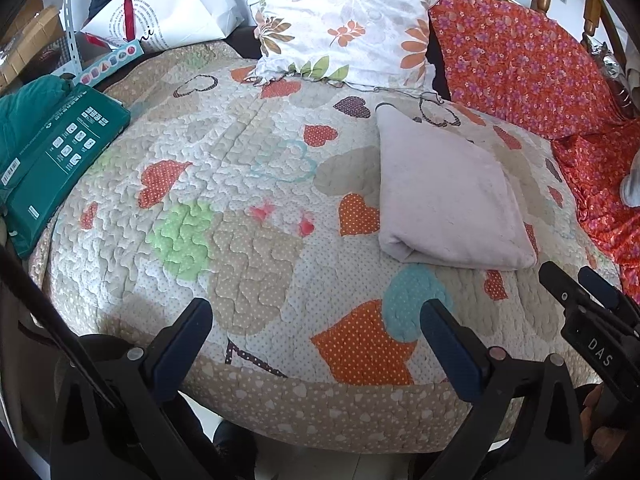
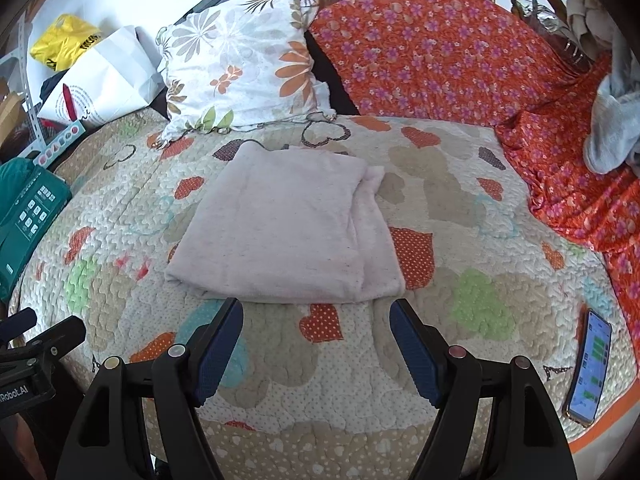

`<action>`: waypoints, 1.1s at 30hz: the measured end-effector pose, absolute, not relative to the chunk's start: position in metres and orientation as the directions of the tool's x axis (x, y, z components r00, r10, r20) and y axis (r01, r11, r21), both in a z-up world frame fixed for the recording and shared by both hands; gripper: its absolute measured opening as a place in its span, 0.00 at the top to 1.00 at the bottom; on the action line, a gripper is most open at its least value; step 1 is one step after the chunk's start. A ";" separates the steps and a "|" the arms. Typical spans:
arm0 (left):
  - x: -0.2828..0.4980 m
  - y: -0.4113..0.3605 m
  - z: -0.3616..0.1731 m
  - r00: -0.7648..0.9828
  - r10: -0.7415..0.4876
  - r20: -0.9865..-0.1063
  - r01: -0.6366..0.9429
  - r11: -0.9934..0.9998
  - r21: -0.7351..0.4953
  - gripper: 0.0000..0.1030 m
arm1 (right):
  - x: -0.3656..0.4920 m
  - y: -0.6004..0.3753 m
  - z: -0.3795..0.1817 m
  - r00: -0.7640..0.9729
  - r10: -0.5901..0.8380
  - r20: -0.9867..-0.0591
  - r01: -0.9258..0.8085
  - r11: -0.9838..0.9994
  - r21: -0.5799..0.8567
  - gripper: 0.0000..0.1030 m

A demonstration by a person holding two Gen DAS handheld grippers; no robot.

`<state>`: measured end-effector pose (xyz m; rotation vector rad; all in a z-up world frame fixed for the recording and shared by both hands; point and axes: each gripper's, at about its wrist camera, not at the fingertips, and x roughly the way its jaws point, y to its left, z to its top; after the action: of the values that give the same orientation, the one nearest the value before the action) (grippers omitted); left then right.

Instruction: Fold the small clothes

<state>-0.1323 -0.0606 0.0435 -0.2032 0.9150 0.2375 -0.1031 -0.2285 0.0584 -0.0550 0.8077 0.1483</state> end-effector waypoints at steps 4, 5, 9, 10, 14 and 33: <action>-0.126 -0.058 0.042 0.584 0.111 -0.804 -0.296 0.951 -0.084 0.00 | -0.096 -0.222 0.057 0.672 0.114 -0.732 -0.168 0.986 0.000 0.22; -0.125 -0.057 0.042 0.583 0.107 -0.805 -0.298 0.951 -0.089 0.00 | -0.094 -0.219 0.057 0.669 0.115 -0.734 -0.174 0.985 -0.004 0.22; -0.122 -0.055 0.040 0.579 0.103 -0.809 -0.303 0.948 -0.097 0.00 | -0.089 -0.211 0.058 0.668 0.119 -0.735 -0.193 0.981 -0.016 0.22; -0.121 -0.054 0.040 0.578 0.102 -0.810 -0.304 0.948 -0.097 0.00 | -0.089 -0.210 0.058 0.668 0.120 -0.734 -0.196 0.981 -0.018 0.22; -0.119 -0.050 0.036 0.571 0.095 -0.815 -0.307 0.946 -0.106 0.00 | -0.086 -0.202 0.057 0.667 0.127 -0.734 -0.212 0.977 -0.023 0.22; -0.103 -0.050 0.032 0.551 0.101 -0.828 -0.332 0.937 -0.107 0.00 | -0.072 -0.197 0.054 0.658 0.150 -0.737 -0.234 0.972 -0.011 0.22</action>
<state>-0.1033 -0.0498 0.0318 -0.2640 0.9558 0.2592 -0.0717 -0.1968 0.0541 -0.1081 0.8241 0.2181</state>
